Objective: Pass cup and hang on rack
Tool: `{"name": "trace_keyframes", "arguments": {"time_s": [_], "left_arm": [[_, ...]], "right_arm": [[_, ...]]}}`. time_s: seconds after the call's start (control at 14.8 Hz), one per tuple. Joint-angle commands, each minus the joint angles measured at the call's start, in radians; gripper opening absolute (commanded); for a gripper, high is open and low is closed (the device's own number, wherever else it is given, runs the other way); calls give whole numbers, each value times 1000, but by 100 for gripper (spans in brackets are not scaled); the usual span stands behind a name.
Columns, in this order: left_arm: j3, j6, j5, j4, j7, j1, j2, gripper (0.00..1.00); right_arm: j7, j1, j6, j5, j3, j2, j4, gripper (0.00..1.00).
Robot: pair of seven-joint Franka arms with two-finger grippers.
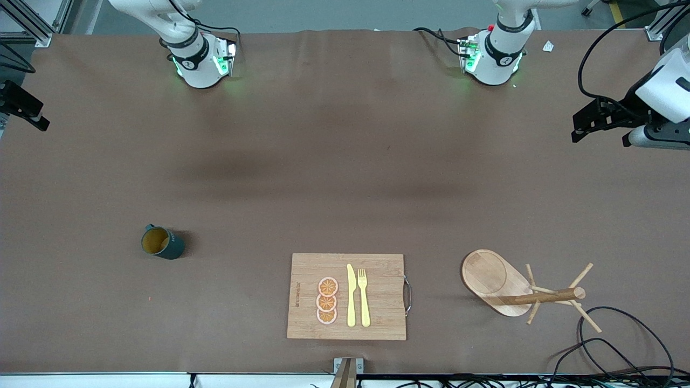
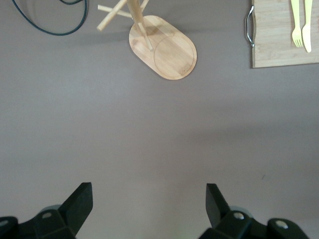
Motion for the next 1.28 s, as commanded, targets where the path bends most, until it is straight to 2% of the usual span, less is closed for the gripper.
{"name": "trace_keyframes", "arguments": {"time_s": [0.0,0.2,0.4,0.81,1.08,1.21], "left_arm": [[-1,26,-19,26,-11,-7,35,100],[-19,53,-6,28,-99,-44,52,100],[-19,82,-5,30,-116,-63,75,100],[-19,122,8,30,-114,-66,120,100],[-18,122,4,31,-114,-61,127,100],[-18,122,3,33,-114,-60,129,100]], "right_arm": [[13,5,15,-8,-3,34,-12,100],[10,9,26,1,-3,96,-12,100],[8,32,55,55,-3,220,-11,100],[21,106,280,58,-1,481,-9,100],[21,112,438,98,-3,620,-9,100],[18,112,475,98,-3,665,-9,100]]}}
